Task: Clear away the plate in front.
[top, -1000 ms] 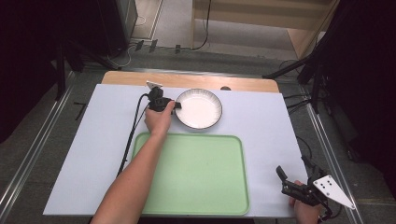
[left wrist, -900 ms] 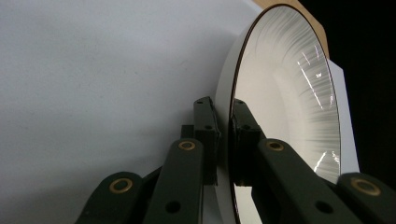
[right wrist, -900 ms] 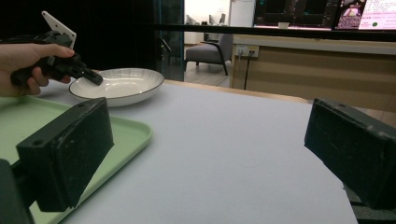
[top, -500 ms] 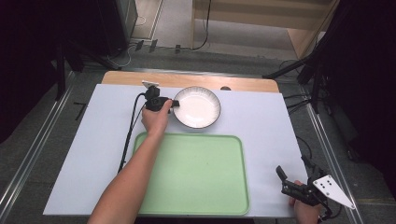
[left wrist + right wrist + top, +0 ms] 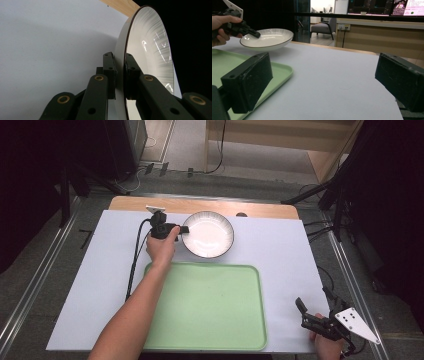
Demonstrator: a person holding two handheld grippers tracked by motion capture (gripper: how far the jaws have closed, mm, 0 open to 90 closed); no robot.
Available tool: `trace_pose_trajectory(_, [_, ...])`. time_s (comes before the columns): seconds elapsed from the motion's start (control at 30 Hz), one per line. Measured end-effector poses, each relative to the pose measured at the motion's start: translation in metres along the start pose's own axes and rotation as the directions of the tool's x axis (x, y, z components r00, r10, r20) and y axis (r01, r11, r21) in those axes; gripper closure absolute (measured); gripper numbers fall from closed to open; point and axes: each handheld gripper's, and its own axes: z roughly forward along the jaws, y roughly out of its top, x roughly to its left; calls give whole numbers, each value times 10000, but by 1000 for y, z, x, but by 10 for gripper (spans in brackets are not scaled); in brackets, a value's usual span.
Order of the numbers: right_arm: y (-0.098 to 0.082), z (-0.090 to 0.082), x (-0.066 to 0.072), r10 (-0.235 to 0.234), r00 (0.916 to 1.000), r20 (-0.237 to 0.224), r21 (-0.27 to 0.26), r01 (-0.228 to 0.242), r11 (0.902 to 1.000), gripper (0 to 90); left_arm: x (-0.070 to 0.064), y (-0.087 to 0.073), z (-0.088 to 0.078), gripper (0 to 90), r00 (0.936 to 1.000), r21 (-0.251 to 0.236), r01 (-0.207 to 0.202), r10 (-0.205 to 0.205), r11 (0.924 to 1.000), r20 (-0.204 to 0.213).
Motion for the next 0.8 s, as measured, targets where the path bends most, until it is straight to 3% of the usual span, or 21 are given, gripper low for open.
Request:
trace_pose_trajectory(0.37, [0, 1, 0, -71, 10000, 55, 7, 70, 10000, 18, 3, -1, -17, 840, 9998, -70, 21, -19, 10000, 210])
trace_pose_trajectory(0.63, [0, 1, 0, -76, 10000, 61, 18, 76, 10000, 18, -1, -4, -26, 836, 9991, 26, -262, 261, 9997, 327])
trace_pose_trajectory(0.8, [0, 1, 1, -79, 9999, 67, 21, 79, 10000, 17, 0, -7, -33, 837, 9973, 73, -239, 233, 9997, 692])
